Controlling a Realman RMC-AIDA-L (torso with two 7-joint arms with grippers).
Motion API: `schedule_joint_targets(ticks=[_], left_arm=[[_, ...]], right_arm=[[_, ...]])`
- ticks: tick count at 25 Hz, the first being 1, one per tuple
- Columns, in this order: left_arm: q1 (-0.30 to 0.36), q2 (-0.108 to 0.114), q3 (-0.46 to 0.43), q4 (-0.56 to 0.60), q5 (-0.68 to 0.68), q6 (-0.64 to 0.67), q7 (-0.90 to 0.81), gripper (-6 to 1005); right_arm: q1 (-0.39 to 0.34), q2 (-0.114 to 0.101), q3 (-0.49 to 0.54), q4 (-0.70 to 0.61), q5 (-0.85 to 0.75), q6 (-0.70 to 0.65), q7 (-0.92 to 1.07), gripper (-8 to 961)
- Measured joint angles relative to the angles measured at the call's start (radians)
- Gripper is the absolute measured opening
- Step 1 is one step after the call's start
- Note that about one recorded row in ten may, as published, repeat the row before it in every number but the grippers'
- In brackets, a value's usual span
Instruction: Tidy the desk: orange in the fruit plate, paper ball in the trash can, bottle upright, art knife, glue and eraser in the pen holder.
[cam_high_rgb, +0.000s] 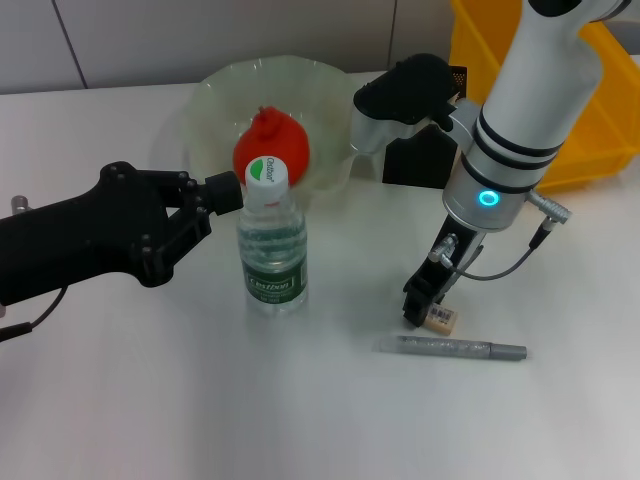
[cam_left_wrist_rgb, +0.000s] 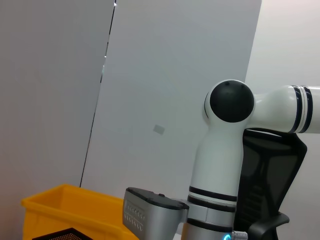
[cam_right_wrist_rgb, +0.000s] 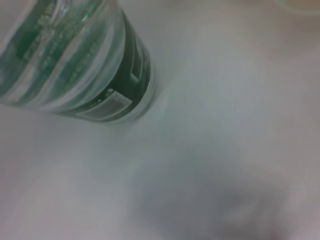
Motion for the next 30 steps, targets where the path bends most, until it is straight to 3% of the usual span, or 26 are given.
schedule_joint_targets(ticks=[9, 16, 30], left_arm=[[0.001, 0.000, 0.000, 0.000, 0.000, 0.000, 0.000, 0], [0.001, 0.000, 0.000, 0.000, 0.000, 0.000, 0.000, 0], [-0.002, 0.000, 0.000, 0.000, 0.000, 0.000, -0.003, 0]], right_arm=[[-0.008, 0.000, 0.007, -0.003, 0.000, 0.004, 0.001, 293], [-0.021, 0.000, 0.006, -0.015, 0.001, 0.007, 0.008, 294], [-0.066, 0.000, -0.002, -0.135, 0.013, 0.015, 0.012, 259]])
